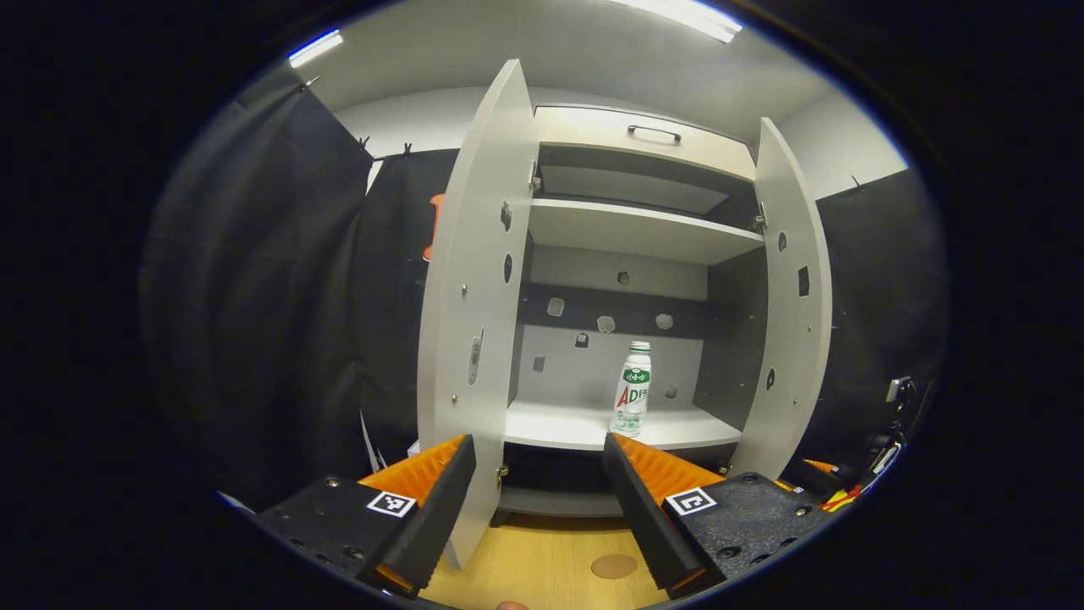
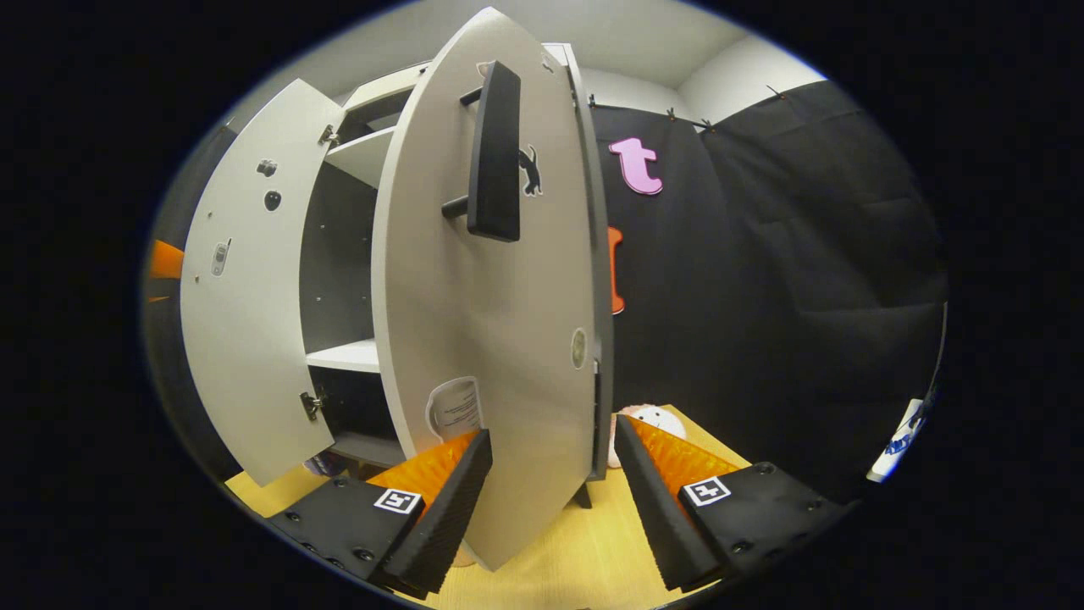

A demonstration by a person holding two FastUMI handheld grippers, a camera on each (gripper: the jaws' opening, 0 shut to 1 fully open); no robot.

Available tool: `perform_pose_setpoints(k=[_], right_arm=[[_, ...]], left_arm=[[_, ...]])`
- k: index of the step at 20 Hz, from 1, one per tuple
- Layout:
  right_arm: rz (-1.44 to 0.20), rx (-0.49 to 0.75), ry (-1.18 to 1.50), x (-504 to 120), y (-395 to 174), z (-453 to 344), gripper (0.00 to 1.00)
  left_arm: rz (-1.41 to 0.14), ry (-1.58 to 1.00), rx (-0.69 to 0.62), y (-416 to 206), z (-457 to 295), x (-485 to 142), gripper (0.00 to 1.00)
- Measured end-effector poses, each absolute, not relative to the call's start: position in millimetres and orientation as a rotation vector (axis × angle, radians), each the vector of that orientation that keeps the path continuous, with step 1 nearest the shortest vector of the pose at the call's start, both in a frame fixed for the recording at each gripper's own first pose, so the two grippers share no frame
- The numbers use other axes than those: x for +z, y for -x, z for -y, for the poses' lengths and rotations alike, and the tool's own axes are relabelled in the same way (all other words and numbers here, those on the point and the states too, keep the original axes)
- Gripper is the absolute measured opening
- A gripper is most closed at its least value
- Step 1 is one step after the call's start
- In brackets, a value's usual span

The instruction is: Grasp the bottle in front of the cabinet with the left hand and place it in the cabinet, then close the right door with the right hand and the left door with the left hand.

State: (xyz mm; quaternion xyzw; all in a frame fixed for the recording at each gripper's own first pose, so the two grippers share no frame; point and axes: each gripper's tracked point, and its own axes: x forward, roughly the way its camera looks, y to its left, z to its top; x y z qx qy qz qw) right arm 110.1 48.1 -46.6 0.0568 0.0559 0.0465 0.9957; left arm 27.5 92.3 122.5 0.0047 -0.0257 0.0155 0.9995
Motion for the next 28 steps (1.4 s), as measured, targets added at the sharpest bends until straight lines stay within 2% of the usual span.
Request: perform_pose_setpoints(k=[7, 8, 11, 12, 13, 21, 28], right_arm=[[-0.157, 0.185, -0.093, -64.7, -154.0, -112.7, 0.97], [-0.165, 0.188, -0.095, -64.9, -161.9, -118.4, 0.89], [-0.158, 0.181, -0.087, -60.8, -174.9, -124.2, 0.89], [-0.156, 0.177, -0.085, -60.9, -177.2, -122.4, 0.95], [-0.156, 0.172, -0.088, -60.9, -178.7, -120.7, 0.95], [-0.152, 0.140, -0.012, -58.1, -196.9, -126.9, 0.95], [-0.187, 0.181, -0.002, -67.7, -198.2, -143.6, 0.95]], left_arm=[[0.083, -0.029, 0.130, -11.8, -138.6, 137.2, 0.92], [0.084, -0.025, 0.136, -9.0, -141.8, 136.3, 0.92], [0.080, -0.034, 0.161, -4.2, -155.4, 133.9, 0.92], [0.078, -0.041, 0.172, -3.0, -161.4, 133.7, 0.91], [0.075, -0.046, 0.182, -2.7, -165.9, 132.3, 0.91], [0.064, -0.073, 0.293, 14.8, -223.3, 125.5, 0.91], [0.057, -0.084, 0.447, 41.6, -284.0, 117.7, 0.92]])
